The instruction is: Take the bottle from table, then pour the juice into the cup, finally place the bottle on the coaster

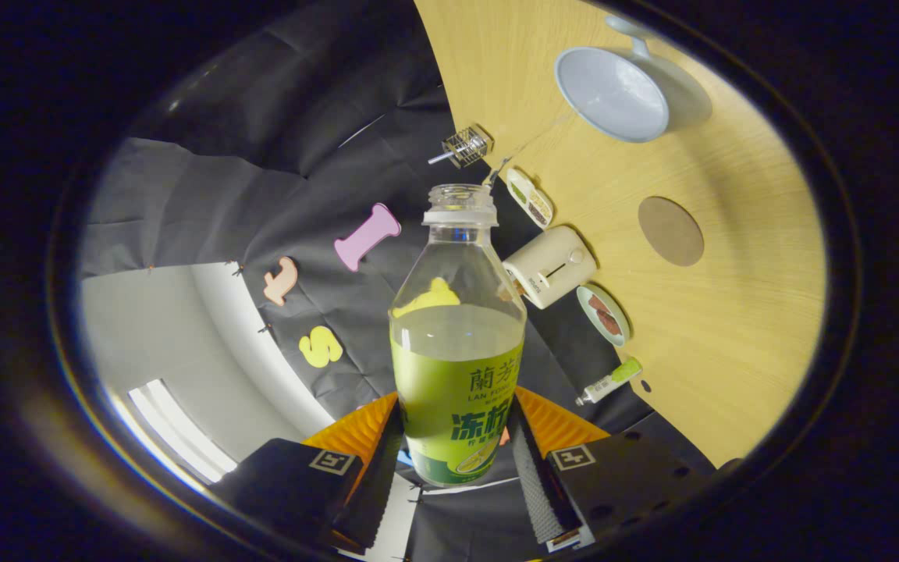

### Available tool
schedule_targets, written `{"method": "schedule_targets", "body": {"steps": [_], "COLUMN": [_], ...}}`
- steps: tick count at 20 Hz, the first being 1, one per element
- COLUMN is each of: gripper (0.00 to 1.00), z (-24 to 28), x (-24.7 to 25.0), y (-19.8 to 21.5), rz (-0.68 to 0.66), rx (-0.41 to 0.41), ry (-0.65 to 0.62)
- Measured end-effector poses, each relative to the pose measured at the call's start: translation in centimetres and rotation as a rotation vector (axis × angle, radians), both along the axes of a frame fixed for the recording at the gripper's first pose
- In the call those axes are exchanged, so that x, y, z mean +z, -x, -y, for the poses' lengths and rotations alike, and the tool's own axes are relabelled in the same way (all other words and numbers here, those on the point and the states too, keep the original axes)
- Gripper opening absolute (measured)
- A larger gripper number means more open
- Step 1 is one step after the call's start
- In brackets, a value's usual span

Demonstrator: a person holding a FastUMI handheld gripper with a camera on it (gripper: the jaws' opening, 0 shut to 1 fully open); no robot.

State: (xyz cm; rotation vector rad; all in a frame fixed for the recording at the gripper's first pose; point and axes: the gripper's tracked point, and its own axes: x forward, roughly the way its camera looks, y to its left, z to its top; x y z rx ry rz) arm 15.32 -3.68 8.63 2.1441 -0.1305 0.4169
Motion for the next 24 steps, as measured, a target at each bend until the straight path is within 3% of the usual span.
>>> {"method": "schedule_targets", "body": {"steps": [6,9,15,19,24], "gripper": [0.76,0.76,0.76,0.76,0.76], "z": [0.1,-0.6,-2.5,-4.9,-6.2], "x": [0.1,-0.7,-2.2,-4.5,-8.1], "y": [-0.1,-0.3,-0.6,0.0,0.4], "rz": [-0.001,-0.035,-0.072,-0.127,-0.151], "rx": [-0.009,0.001,-0.002,0.022,-0.01], "ry": [-0.005,0.052,0.327,0.589,0.973]}}
